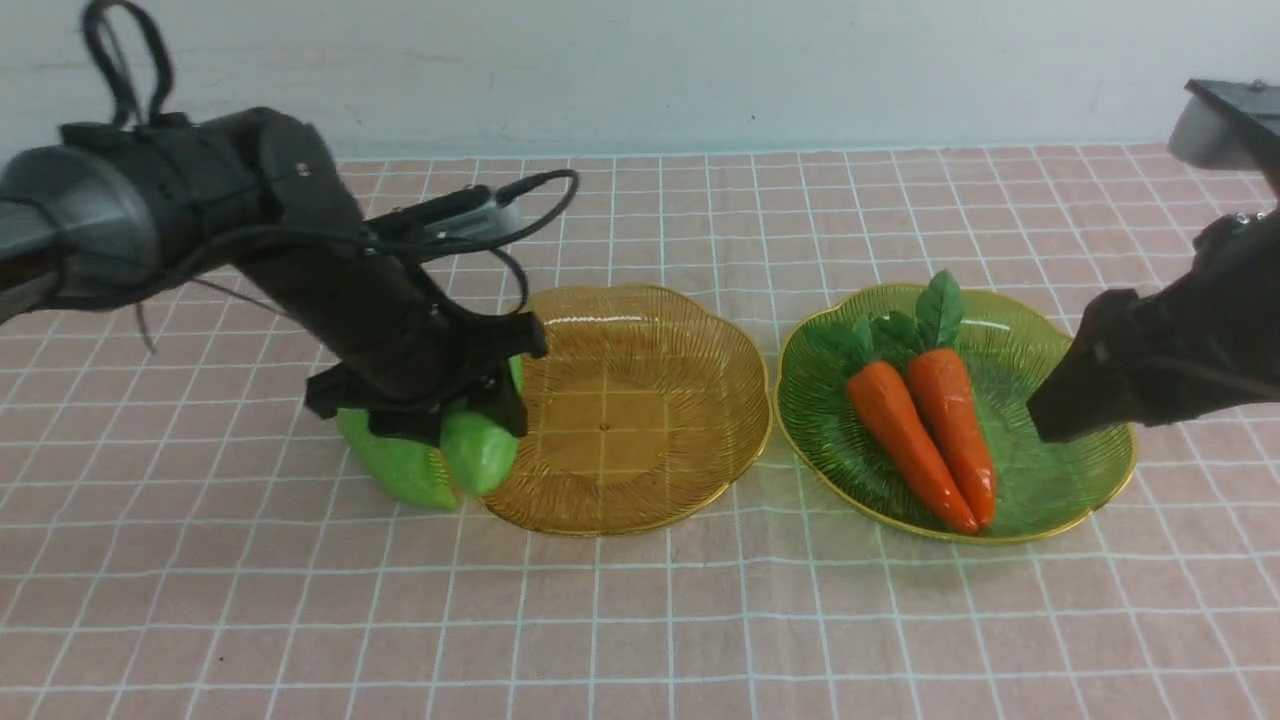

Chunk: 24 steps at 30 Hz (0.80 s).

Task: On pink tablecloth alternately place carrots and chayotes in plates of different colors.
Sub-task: 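Pick up the cucumber and place it on the yellow plate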

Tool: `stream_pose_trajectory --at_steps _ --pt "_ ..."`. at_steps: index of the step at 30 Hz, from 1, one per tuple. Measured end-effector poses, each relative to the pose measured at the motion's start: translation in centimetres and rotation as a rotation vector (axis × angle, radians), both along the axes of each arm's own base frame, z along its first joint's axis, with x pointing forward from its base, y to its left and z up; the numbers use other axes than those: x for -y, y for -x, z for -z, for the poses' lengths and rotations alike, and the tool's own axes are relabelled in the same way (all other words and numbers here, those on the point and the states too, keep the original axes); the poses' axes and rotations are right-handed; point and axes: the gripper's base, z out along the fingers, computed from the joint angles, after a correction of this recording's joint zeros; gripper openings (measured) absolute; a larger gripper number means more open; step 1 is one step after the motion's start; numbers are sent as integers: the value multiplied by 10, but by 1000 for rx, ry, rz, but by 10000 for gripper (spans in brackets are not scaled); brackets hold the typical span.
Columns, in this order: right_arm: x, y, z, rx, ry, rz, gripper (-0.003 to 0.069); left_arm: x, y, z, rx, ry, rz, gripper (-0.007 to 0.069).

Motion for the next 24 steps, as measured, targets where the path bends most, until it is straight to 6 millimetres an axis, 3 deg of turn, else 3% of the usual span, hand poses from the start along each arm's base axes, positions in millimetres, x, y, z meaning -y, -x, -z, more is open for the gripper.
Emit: stream_pose_trajectory --at_steps 5,9,11,15,19,21,24 --pt "0 0 0 0 0 0 535 2 -3 33 -86 -17 8 427" --pt "0 0 0 0 -1 0 535 0 0 34 -127 -51 29 362" --pt "0 0 0 0 -2 0 535 -2 -1 27 -140 -75 51 330" --pt "0 0 0 -1 -3 1 535 6 -10 -20 -17 -52 129 314" --pt "-2 0 -1 -5 -29 3 535 49 -12 -64 146 79 238 314" --pt "-3 0 -1 -7 -39 3 535 77 -12 -68 214 134 304 314" --pt "-3 0 -1 -7 -39 3 535 109 -12 -56 247 171 377 314"
